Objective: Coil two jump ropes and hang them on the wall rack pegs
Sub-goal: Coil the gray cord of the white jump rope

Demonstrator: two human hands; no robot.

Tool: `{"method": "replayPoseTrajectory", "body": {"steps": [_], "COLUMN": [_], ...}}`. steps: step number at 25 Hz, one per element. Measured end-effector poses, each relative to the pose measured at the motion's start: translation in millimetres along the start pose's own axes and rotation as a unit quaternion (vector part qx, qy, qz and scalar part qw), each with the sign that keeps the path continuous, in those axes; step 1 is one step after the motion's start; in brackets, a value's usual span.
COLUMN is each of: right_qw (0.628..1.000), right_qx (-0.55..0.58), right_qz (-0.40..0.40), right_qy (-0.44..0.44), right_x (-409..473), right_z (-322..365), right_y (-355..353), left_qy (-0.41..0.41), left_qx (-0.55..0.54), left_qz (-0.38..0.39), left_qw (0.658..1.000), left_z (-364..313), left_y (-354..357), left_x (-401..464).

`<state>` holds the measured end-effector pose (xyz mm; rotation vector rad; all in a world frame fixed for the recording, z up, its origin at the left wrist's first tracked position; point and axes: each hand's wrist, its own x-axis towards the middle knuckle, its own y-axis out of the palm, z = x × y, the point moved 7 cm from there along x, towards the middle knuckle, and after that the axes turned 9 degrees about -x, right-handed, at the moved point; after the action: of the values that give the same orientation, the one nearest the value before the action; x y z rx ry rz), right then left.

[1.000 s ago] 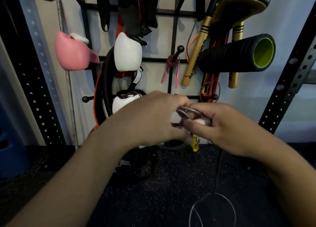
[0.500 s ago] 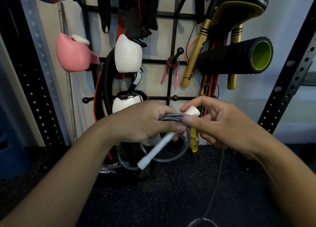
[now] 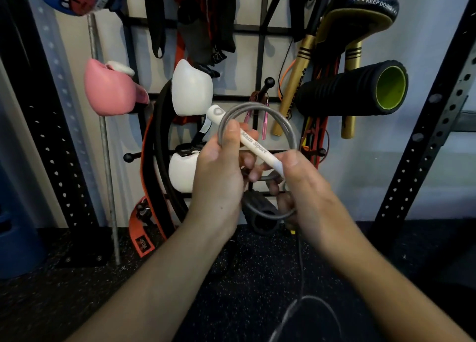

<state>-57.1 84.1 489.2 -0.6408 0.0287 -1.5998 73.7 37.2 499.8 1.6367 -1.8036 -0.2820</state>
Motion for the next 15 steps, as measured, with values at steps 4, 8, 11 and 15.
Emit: {"method": "replayPoseTrajectory", "body": {"steps": [4,8,11,15], "right_qw": [0.995,0.993,0.971,0.960], "right_qx": [-0.047,-0.105,-0.222,-0.252], "right_qz": [-0.077,-0.036,0.030,0.056], "right_qy": [-0.052,-0.043,-0.080,-0.109], "right_x": [2.3,15.9,15.3,13.3], "right_z": [7.7,13.2,11.8,8.6], "right_y": [-6.1,-36.0,-34.1,-23.7], "left_qy": [0.030,0.153,0.185,-0.003], "left_qx": [0.080,0.306,0.569,0.519], "left_qz": [-0.024,0.034,0.212,0.342], "left_qw": [0.996,0.939,0.773,0.783], "left_z": [-1.3,-36.9,-44.4,-15.2], "left_y": [-5.9,-8.1,18.6,22.6], "left_x": [-1.7,1.4,-8.2,-13.2]}}
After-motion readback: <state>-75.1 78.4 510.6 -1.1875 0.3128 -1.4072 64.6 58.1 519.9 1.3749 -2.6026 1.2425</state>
